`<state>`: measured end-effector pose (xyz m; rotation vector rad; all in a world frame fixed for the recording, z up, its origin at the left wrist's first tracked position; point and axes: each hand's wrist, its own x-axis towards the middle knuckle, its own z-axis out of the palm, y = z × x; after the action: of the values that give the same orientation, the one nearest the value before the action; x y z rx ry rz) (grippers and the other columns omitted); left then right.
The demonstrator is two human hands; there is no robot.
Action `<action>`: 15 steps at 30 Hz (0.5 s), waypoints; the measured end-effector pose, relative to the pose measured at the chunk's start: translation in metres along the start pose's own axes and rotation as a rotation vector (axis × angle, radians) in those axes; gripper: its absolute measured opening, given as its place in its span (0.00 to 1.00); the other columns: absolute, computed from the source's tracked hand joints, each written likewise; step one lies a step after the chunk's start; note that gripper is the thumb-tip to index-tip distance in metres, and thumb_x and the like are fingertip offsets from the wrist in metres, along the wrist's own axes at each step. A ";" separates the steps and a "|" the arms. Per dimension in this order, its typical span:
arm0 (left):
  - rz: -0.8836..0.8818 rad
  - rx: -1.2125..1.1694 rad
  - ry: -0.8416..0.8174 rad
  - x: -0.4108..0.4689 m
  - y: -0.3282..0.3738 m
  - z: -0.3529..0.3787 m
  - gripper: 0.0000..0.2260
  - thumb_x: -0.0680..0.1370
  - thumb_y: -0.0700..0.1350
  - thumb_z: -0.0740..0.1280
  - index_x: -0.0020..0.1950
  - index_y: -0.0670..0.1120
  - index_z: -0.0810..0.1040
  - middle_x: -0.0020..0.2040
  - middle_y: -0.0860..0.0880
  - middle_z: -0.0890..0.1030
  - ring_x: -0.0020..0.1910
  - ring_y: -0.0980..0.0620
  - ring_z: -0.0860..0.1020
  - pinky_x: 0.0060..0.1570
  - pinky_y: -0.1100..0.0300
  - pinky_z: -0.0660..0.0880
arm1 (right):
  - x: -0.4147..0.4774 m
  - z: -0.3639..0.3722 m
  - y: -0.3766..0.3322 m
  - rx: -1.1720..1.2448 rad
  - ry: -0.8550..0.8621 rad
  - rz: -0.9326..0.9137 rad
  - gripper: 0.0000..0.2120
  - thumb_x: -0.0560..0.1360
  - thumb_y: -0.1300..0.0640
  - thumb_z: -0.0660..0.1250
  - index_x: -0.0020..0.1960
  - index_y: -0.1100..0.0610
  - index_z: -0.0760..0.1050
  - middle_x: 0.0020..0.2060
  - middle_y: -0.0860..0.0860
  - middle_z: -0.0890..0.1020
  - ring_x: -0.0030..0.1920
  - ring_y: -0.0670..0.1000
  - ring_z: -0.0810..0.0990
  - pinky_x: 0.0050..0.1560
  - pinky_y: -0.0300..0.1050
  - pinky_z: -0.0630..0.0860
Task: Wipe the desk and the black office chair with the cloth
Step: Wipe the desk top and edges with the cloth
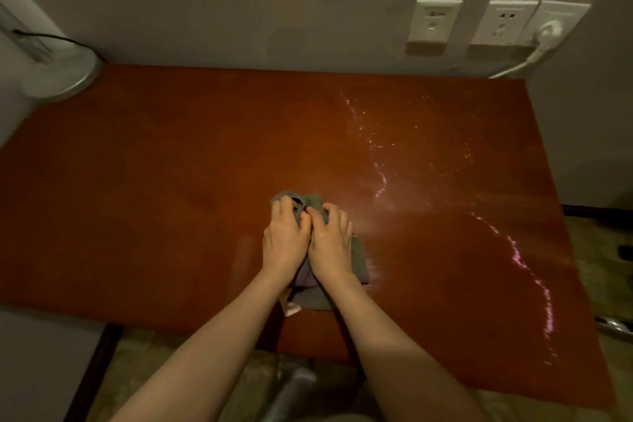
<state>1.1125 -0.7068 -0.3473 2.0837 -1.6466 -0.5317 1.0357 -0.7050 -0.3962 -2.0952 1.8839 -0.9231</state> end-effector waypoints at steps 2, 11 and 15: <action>-0.002 0.004 -0.020 0.003 -0.013 0.001 0.07 0.80 0.44 0.58 0.53 0.40 0.67 0.49 0.43 0.71 0.43 0.42 0.75 0.36 0.54 0.66 | 0.001 0.008 -0.003 -0.062 -0.003 -0.028 0.16 0.70 0.58 0.56 0.52 0.58 0.80 0.49 0.59 0.80 0.52 0.54 0.67 0.44 0.52 0.77; 0.069 0.164 -0.095 0.059 -0.007 0.016 0.14 0.81 0.47 0.56 0.62 0.40 0.66 0.58 0.41 0.70 0.46 0.37 0.77 0.35 0.53 0.67 | 0.041 0.024 0.007 -0.093 0.073 0.063 0.17 0.72 0.56 0.55 0.52 0.59 0.79 0.49 0.60 0.79 0.52 0.55 0.67 0.46 0.53 0.75; 0.085 0.174 -0.082 0.068 0.000 0.024 0.15 0.81 0.46 0.57 0.64 0.40 0.66 0.59 0.40 0.71 0.46 0.37 0.77 0.35 0.51 0.69 | 0.051 0.022 0.015 -0.094 0.048 0.075 0.17 0.72 0.56 0.55 0.51 0.59 0.80 0.49 0.61 0.79 0.49 0.60 0.76 0.45 0.52 0.75</action>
<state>1.1147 -0.7756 -0.3694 2.1267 -1.8791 -0.4662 1.0354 -0.7621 -0.4045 -2.0552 2.0532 -0.8918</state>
